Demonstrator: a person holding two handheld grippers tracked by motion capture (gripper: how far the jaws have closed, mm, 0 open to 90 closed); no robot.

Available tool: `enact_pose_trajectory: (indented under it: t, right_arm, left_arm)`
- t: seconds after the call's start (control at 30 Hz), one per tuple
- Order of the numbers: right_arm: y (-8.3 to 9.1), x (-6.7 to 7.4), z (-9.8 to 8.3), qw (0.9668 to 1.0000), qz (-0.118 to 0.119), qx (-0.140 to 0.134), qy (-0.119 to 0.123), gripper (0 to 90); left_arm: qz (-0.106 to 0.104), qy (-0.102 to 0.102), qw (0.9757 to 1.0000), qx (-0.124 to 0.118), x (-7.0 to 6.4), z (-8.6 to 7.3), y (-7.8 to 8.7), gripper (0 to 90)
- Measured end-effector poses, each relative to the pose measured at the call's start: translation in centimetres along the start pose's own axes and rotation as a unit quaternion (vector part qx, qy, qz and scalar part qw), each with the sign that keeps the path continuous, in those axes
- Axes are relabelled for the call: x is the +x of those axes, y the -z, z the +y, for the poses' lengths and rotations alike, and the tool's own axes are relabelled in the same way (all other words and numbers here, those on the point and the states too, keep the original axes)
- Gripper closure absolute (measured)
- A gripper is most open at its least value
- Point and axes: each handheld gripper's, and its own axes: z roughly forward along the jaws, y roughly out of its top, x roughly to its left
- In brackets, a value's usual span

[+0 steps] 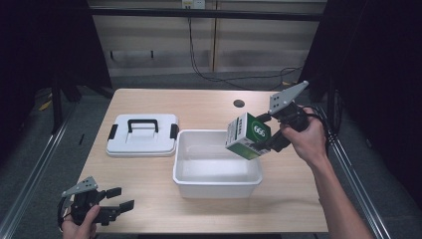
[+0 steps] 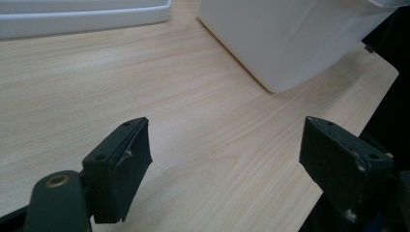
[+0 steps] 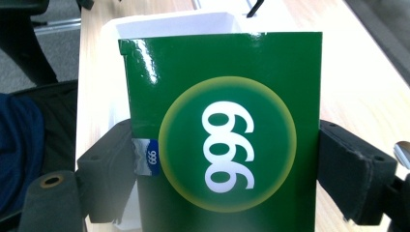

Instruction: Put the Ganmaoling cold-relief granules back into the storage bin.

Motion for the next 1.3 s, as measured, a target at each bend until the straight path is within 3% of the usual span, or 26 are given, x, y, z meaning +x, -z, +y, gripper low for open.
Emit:
enact_pose_trajectory:
  t: [0.37, 0.5, 0.6, 0.63, 0.9, 1.3]
  right_arm:
    - [-2.3, -0.1, 0.9, 0.9979, 0.024, 0.060, 0.007, 15.8]
    - [-3.5, -0.5, 0.9, 0.9950, 0.029, 0.095, 0.010, 15.8]
    - [-3.8, -0.4, 1.0, 0.9939, 0.030, 0.105, 0.009, 15.8]
    - [-4.1, -0.1, 1.4, 0.9918, 0.027, 0.125, 0.007, 15.8]
    - [-4.9, 0.0, 2.5, 0.9856, 0.024, 0.166, 0.021, 15.8]
    - [-7.7, -0.2, 3.1, 0.9681, 0.039, 0.242, 0.052, 15.7]
  left_arm:
    - [-0.001, 0.002, 1.0000, -0.002, 0.0, 0.1, 0.0, 18.5]
    - [-0.004, -0.002, 1.0000, -0.002, 0.0, 0.1, 0.0, 18.5]
    - [-0.005, -0.005, 1.0000, -0.003, -0.1, 0.1, 0.1, 18.5]
    - [-0.006, -0.005, 1.0000, -0.004, -0.1, 0.1, 0.1, 18.5]
    - [-0.005, -0.004, 1.0000, -0.005, -0.1, 0.1, 0.2, 18.6]
    - [-0.007, -0.004, 1.0000, -0.002, -0.1, 0.1, 0.1, 18.6]
